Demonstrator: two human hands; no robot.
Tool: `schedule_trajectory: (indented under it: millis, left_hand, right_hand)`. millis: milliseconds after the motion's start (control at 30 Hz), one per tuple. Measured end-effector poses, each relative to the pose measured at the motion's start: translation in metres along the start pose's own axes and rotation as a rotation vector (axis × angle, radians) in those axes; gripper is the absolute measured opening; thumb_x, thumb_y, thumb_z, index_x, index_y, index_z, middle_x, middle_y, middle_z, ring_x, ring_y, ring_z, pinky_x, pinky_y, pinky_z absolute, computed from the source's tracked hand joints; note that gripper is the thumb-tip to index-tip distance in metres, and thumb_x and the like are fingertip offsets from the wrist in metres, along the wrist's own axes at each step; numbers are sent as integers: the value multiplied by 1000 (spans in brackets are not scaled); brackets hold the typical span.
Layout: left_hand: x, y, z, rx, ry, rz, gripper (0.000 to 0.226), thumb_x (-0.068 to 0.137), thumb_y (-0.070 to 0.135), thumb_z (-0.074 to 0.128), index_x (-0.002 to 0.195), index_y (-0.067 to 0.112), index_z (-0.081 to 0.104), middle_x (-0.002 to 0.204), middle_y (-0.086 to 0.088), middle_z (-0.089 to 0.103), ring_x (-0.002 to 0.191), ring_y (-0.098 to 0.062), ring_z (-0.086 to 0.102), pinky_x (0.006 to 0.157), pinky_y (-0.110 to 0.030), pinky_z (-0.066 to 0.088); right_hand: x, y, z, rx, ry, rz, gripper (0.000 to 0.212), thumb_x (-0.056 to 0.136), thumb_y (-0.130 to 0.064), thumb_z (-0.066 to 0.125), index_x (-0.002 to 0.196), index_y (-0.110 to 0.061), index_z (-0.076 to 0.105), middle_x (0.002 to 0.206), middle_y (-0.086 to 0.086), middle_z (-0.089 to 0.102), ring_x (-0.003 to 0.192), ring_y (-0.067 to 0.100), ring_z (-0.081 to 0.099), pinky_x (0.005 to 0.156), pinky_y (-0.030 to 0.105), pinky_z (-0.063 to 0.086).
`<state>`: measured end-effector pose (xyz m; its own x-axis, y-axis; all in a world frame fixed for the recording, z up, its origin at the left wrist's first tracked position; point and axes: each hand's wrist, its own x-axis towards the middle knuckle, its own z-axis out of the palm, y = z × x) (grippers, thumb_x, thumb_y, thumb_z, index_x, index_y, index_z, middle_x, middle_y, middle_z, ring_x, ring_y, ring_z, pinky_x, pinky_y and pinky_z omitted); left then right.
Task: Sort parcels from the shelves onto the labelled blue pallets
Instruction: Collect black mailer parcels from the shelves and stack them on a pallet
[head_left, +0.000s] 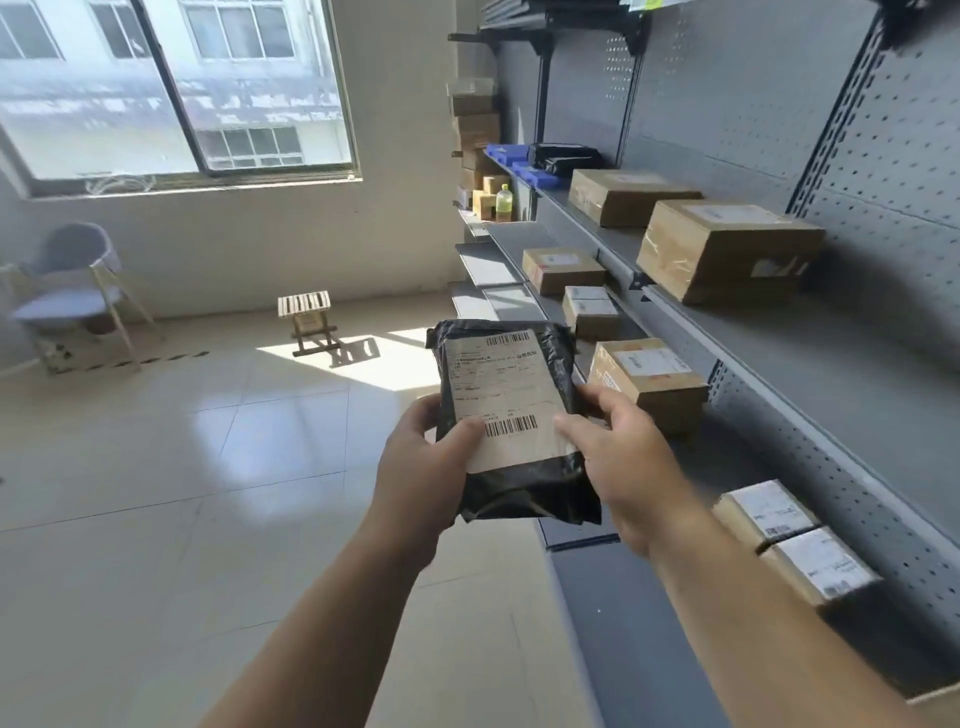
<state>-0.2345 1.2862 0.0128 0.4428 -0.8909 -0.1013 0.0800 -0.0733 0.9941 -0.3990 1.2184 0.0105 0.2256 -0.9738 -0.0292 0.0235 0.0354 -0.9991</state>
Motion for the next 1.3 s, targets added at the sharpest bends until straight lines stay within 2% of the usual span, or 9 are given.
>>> schedule_trajectory:
  millis: [267, 500, 600, 733, 800, 933, 1000, 1100, 1300]
  left_hand:
    - [107, 8, 7, 5, 164, -11, 22, 91, 23, 65, 112, 31, 68, 105, 3, 75, 80, -25, 77, 45, -33, 54]
    - [190, 10, 14, -37, 294, -32, 30, 80, 33, 66, 110, 34, 66, 101, 9, 75, 76, -28, 77, 40, -29, 45]
    - [223, 6, 6, -44, 347, -42, 34, 77, 33, 66, 111, 34, 67, 101, 12, 75, 82, -24, 78, 49, -40, 58]
    - [273, 4, -14, -38, 381, -34, 35, 77, 34, 66, 112, 33, 68, 103, 13, 75, 85, -21, 77, 56, -44, 63]
    - [301, 3, -25, -55, 379, -35, 35, 77, 32, 67, 112, 31, 68, 105, 11, 75, 87, -20, 77, 60, -41, 63]
    - [367, 8, -51, -64, 351, -30, 35, 76, 32, 67, 110, 30, 69, 104, 6, 76, 82, -24, 77, 43, -28, 49]
    - [404, 13, -66, -53, 326, -20, 34, 76, 33, 67, 110, 31, 69, 104, 5, 76, 85, -26, 77, 47, -35, 53]
    - [463, 25, -87, -83, 277, 3, 35, 77, 31, 68, 112, 28, 69, 105, 4, 75, 90, -25, 77, 72, -55, 63]
    - [566, 42, -118, -125, 172, 0, 35, 78, 28, 71, 113, 29, 68, 105, 4, 75, 87, -24, 78, 66, -47, 64]
  right_hand:
    - [138, 1, 22, 22, -184, 41, 20, 97, -10, 60, 105, -28, 64, 88, -9, 77, 79, 16, 77, 59, 30, 61]
    - [246, 5, 46, 17, -324, 62, 21, 97, -9, 60, 108, -27, 64, 85, -8, 77, 76, 17, 77, 58, 30, 60]
    - [281, 12, 64, 24, -361, 77, 23, 95, -8, 60, 106, -28, 65, 87, -8, 77, 76, 18, 77, 59, 32, 60]
    - [328, 19, 94, 21, -384, 88, 23, 94, -8, 61, 108, -26, 66, 91, -5, 78, 78, 20, 77, 61, 34, 61]
    - [352, 23, 110, 15, -381, 89, 23, 94, -8, 62, 108, -26, 66, 94, -3, 78, 79, 20, 77, 62, 34, 61]
    - [406, 26, 147, -7, -372, 47, 21, 95, -9, 63, 107, -26, 67, 95, -9, 77, 80, 12, 76, 62, 25, 60]
    - [435, 22, 167, -14, -355, 42, 21, 96, -9, 63, 105, -28, 67, 94, -11, 77, 83, 13, 77, 65, 28, 61]
    - [479, 11, 198, -18, -308, 30, 21, 96, -9, 63, 105, -27, 69, 100, -5, 76, 85, 16, 77, 67, 30, 61]
    - [553, 2, 244, 13, -212, 6, 22, 95, -10, 63, 101, -31, 71, 97, -11, 77, 85, 16, 77, 65, 32, 62]
